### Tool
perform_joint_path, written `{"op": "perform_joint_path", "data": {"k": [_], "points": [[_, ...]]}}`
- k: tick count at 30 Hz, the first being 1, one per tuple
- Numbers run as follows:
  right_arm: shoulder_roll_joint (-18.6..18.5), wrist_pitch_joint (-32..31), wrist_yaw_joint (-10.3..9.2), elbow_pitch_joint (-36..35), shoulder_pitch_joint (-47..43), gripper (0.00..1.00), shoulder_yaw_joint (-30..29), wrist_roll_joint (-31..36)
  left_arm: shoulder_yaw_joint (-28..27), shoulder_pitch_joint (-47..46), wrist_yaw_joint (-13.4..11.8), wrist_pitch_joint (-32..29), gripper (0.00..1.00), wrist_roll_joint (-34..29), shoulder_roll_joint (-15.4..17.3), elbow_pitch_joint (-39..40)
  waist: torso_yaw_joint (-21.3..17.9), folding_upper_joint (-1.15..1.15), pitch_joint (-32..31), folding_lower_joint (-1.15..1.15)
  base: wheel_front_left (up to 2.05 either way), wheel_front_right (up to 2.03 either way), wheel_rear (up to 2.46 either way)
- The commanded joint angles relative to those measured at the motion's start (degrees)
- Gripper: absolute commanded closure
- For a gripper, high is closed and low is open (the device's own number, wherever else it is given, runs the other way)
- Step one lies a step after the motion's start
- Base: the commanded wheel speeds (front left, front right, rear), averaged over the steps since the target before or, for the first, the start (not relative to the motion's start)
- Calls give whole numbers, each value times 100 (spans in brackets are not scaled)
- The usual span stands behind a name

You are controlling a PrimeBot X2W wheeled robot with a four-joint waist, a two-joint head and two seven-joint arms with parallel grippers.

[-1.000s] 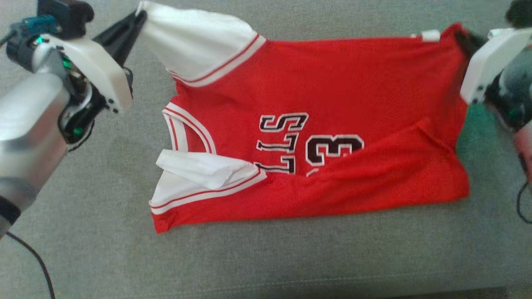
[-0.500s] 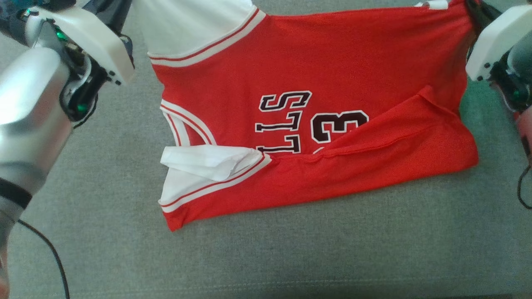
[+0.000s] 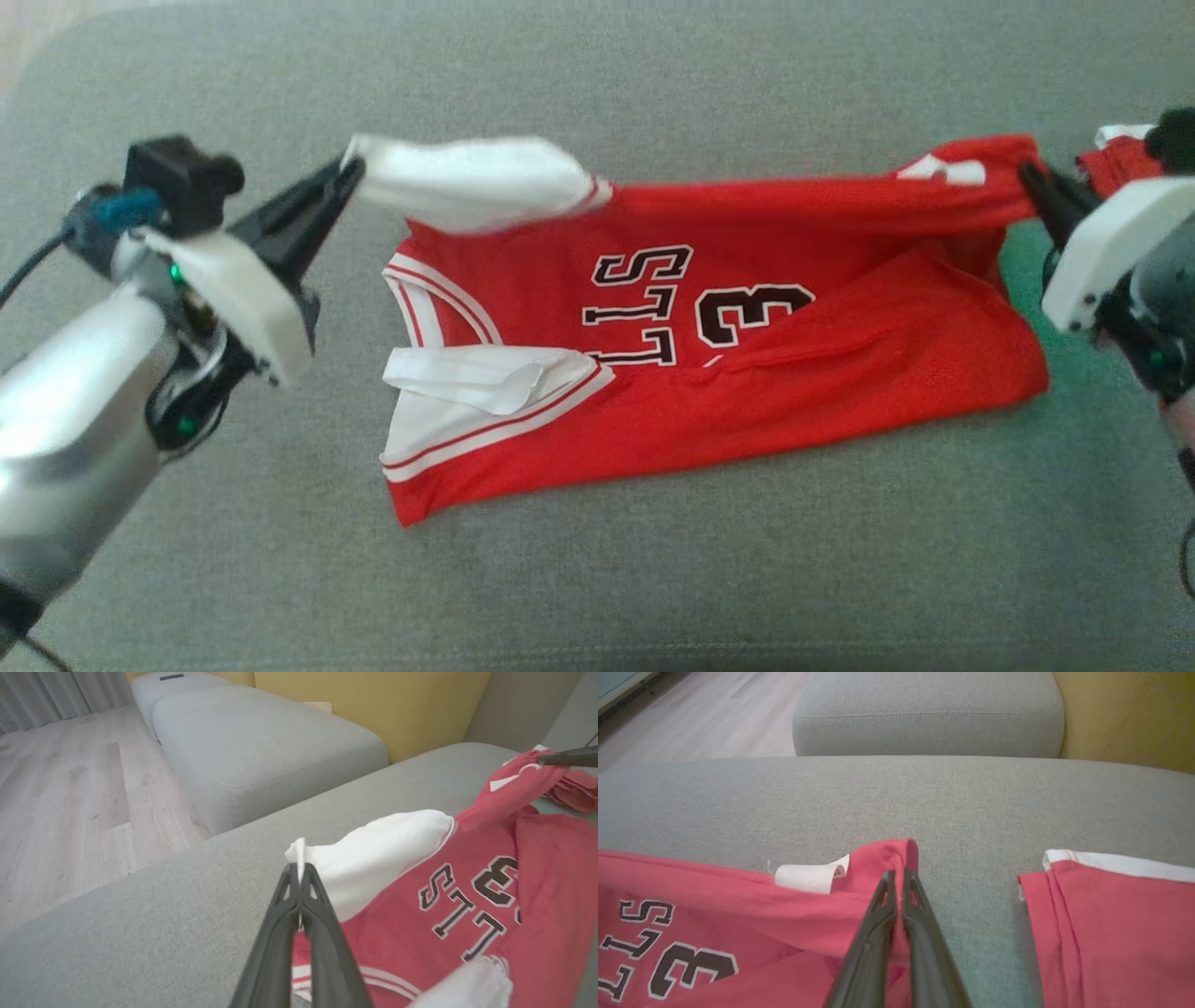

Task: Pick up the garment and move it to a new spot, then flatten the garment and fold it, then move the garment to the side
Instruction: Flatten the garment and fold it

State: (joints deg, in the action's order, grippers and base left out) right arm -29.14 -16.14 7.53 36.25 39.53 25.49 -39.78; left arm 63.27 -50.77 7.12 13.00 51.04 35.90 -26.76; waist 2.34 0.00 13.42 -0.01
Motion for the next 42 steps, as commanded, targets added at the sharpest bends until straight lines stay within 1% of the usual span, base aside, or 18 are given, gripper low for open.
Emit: {"op": "perform_joint_path", "data": {"k": [1,5,10,15,18,24,28,33,34,35,36,37,39,41,42], "points": [[-147,-42,-4,-226,-118,100,-13,-51,-233,-118,15,-26,100,73,355,161,-8,0,-72,1,0,0,0],[-301,-274,-4,-526,-532,100,-105,-133,-79,274,17,-294,100,229,727,765,-3,0,-202,1,0,0,0],[-431,-773,-4,-859,-989,100,-199,-241,143,718,24,-701,100,550,1162,1536,9,0,-296,1,0,0,0],[-526,-1173,-4,-1117,-1315,100,-313,-230,295,959,26,-1037,100,798,1453,2063,22,0,-341,1,0,0,0],[-561,-1474,-4,-1264,-1473,100,-353,-221,386,1037,11,-1180,100,823,1518,2246,20,0,-359,1,0,0,0],[-636,-2075,-4,-1621,-1700,100,-454,-143,513,1151,-4,-1328,100,855,1519,2425,-20,0,-392,1,0,0,0],[-640,-2357,-4,-1787,-1819,100,-522,-107,597,1230,0,-1475,100,948,1490,2450,-53,0,-402,1,0,0,0],[-583,-2484,-4,-1828,-1968,100,-644,-8,655,1310,2,-1553,100,1023,1394,2374,-87,0,-421,1,0,0,0],[-553,-2509,-4,-1823,-1999,44,-669,19,663,1329,-3,-1560,60,1039,1368,2355,-99,0,-434,1,0,0,0],[-509,-2547,-4,-1800,-2028,0,-721,24,669,1347,-16,-1560,24,1045,1351,2336,-114,0,-450,1,0,0,0],[-475,-2581,-4,-1818,-2047,0,-738,37,673,1357,-40,-1545,0,1021,1342,2315,-131,0,-467,1,0,0,0],[-475,-2581,-4,-1818,-2047,0,-738,37,673,1357,-40,-1545,0,1021,1342,2315,-131,0,-467,1,0,0,0],[-400,-2597,-4,-1874,-2059,0,-829,46,642,1372,-126,-1456,0,986,1332,2248,-176,0,-512,1,0,0,0],[-318,-2475,-4,-1977,-2036,0,-951,88,536,1366,-274,-1267,0,954,1319,2165,-227,0,-563,1,0,0,0],[-265,-2406,-4,-2018,-2027,0,-1014,110,454,1365,-386,-1138,0,952,1303,2110,-258,0,-592,1,0,0,0]]}}
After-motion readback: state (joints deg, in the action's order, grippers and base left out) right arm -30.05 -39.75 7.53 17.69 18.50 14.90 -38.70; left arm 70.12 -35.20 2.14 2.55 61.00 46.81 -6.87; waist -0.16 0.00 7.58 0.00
